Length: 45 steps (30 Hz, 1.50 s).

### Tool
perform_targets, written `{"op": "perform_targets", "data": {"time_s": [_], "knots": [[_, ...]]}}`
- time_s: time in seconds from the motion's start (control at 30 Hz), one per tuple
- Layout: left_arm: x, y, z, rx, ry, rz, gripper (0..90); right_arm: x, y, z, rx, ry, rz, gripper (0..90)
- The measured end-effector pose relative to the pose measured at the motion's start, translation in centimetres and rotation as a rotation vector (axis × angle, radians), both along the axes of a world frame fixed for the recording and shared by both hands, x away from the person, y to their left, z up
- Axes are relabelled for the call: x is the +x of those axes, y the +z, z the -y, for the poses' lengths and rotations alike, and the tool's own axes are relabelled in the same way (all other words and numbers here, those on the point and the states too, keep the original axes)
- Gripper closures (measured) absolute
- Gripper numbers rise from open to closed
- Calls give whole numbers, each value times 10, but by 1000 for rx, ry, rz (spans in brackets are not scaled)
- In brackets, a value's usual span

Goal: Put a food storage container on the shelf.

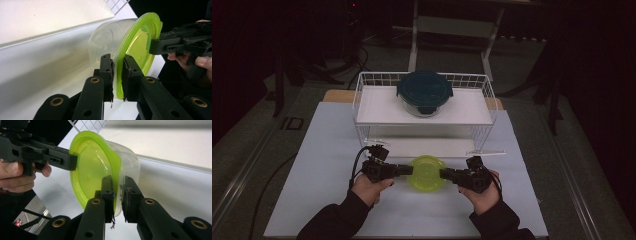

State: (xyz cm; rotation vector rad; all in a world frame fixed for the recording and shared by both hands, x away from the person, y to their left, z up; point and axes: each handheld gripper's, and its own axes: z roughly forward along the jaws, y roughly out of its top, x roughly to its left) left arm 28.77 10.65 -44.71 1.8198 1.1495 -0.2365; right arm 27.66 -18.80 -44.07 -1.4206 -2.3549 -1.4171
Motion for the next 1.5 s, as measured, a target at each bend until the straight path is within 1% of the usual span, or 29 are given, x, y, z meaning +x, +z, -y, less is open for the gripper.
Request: {"op": "perform_targets", "data": {"time_s": [0.1,0.13,0.27,0.3,0.33,0.5,0.6,0.63,0.67,0.7,0.73,0.77,0.8,0.87,0.9,0.93,0.97,1.0,1.13,1.17,1.2,1.23,1.27,1.3,1.33,1.37,1.4,1.43,1.5], "knots": [[-1,5,-1,-3,2,6,794,-1,4,0,1,0,8,809],[-3,10,-1,-2,2,18,794,-3,9,-1,5,0,18,809],[-5,20,-3,-3,5,33,794,-4,19,-2,5,3,37,809],[-5,20,-3,-3,5,33,794,-4,19,-2,5,3,37,809],[-6,28,-4,-1,7,45,794,-5,25,-3,6,5,48,809],[-6,48,-8,-15,12,73,794,-4,43,-4,23,11,77,809],[-5,58,-11,-18,17,88,794,-2,54,-6,32,15,97,809],[-5,58,-11,-18,17,88,794,-2,54,-6,32,15,97,809],[-3,65,-12,-20,21,94,794,-1,61,-8,33,13,107,809],[-3,65,-12,-20,21,94,794,0,64,-9,32,14,113,809],[-2,71,-14,-27,25,98,794,1,66,-9,34,14,115,809],[-2,71,-14,-27,25,98,794,1,66,-9,34,14,115,809],[1,76,-15,-30,24,101,794,2,72,-11,35,13,125,808],[2,82,-16,-32,25,107,794,3,78,-11,35,12,133,808],[2,82,-16,-32,25,107,795,4,81,-11,39,10,141,808],[4,89,-16,-35,27,113,795,4,84,-12,38,7,148,809],[4,89,-16,-35,27,113,795,4,84,-12,38,7,148,809],[5,95,-16,-31,27,125,795,5,90,-12,41,5,156,809],[6,110,-17,-39,38,146,795,9,104,-13,35,8,183,809],[6,110,-17,-39,38,146,795,9,104,-13,35,8,183,809],[7,118,-17,-36,38,163,795,10,113,-13,39,8,201,809],[7,118,-17,-36,38,163,795,10,113,-13,39,8,201,809],[9,128,-17,-35,41,180,795,11,121,-14,41,6,220,809],[9,128,-17,-35,41,180,795,12,125,-14,41,4,227,809],[12,136,-17,-37,42,191,794,13,129,-14,45,2,237,809],[12,136,-17,-37,42,191,795,13,129,-14,45,2,237,809],[15,144,-17,-36,45,202,795,16,136,-14,49,-2,247,809],[15,144,-17,-36,45,202,795,16,136,-14,49,-2,247,809],[20,154,-17,-39,48,215,795,21,146,-14,55,-3,257,809]]}}
